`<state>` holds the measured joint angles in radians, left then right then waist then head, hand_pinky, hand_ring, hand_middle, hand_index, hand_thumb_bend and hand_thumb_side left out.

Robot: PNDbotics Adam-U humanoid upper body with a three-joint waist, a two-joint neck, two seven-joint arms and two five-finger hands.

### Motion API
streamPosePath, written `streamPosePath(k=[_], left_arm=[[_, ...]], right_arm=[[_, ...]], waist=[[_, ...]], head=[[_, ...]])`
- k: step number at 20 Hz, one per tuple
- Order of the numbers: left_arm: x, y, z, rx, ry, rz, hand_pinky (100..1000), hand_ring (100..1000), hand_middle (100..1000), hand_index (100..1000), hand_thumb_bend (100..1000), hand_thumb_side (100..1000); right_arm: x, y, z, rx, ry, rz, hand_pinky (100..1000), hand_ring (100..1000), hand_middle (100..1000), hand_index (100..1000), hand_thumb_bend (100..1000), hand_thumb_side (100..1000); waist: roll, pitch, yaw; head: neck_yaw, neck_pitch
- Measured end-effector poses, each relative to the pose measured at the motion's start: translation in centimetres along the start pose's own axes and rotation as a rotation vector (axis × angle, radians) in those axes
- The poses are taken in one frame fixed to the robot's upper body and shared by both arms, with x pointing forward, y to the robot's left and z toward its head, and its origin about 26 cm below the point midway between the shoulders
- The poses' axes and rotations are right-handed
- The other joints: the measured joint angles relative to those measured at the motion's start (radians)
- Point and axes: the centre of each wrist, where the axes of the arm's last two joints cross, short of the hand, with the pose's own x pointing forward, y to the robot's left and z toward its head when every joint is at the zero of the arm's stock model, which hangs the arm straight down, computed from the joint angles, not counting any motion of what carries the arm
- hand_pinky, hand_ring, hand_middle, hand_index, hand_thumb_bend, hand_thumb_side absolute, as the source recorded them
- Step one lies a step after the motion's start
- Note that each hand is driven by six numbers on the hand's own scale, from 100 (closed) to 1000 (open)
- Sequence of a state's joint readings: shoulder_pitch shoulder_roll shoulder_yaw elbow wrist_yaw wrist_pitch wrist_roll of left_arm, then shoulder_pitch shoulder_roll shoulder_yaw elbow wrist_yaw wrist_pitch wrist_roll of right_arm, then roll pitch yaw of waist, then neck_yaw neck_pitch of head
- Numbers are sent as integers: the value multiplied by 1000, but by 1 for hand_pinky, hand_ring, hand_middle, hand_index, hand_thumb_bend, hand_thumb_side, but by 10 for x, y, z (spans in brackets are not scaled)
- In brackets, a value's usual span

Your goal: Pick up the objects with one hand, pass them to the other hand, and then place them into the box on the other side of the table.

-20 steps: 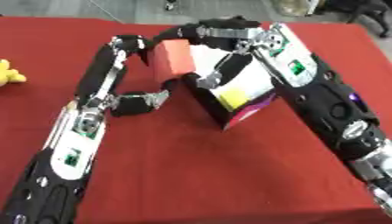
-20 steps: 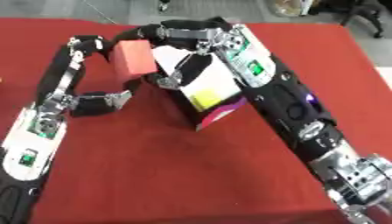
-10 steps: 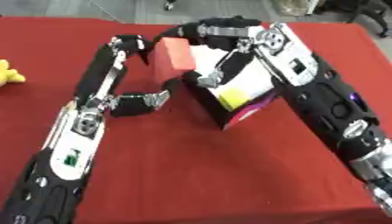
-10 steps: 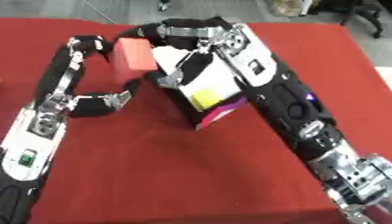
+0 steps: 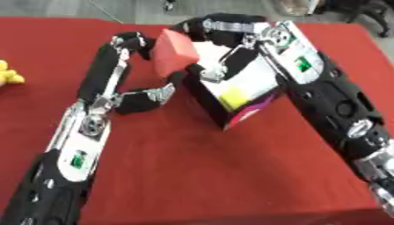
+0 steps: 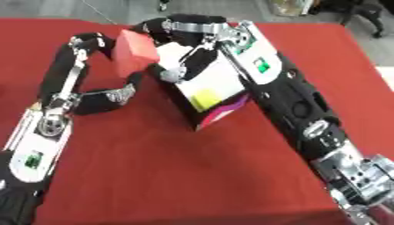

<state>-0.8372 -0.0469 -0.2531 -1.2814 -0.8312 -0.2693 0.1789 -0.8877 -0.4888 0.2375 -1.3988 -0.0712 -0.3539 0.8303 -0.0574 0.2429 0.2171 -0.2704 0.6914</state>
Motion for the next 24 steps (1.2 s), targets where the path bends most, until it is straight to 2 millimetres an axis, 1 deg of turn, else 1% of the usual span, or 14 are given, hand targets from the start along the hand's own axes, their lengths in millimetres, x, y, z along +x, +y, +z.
streamPosePath(k=[3,7,8,10,11,14,16,21,24], left_arm=[[1,-1,0,3,11,-8,710,528,507,630,315,538],[-2,-2,2,-7,36,-22,741,581,573,714,371,610],[-3,-3,2,-10,41,-26,741,581,573,714,371,610],[-3,-3,3,-14,47,-34,760,612,614,761,378,623],[-3,-3,3,-16,49,-37,764,618,622,769,379,625],[-3,-3,3,-19,54,-46,774,635,642,788,399,635],[-4,-3,4,-23,58,-52,778,645,651,795,441,662],[-12,0,10,-41,71,-72,778,651,654,797,457,677],[-15,2,13,-44,74,-78,780,655,655,798,505,726]], right_arm=[[0,0,1,-2,1,0,923,812,738,700,100,111],[0,-1,1,-5,1,3,922,811,736,697,100,109],[0,-1,1,-6,-1,4,922,811,736,697,100,109],[0,-1,1,-8,-1,4,922,810,734,695,100,109],[0,-1,1,-9,-1,4,922,811,734,695,100,108],[0,-2,2,-15,0,3,922,811,734,694,100,105],[0,-2,3,-19,1,-1,923,811,734,694,100,104],[-1,-4,10,-38,12,-7,923,811,735,694,100,100],[0,-6,13,-45,18,-11,929,815,738,698,100,100]], waist=[[0,0,-1],[0,0,-4],[0,0,-4],[0,0,-4],[0,0,-5],[0,0,-5],[0,0,-5],[0,0,-5],[0,0,-5]], head=[[0,0],[0,0],[0,0],[0,0],[0,0],[0,0],[0,0],[-1,0],[-2,0]])
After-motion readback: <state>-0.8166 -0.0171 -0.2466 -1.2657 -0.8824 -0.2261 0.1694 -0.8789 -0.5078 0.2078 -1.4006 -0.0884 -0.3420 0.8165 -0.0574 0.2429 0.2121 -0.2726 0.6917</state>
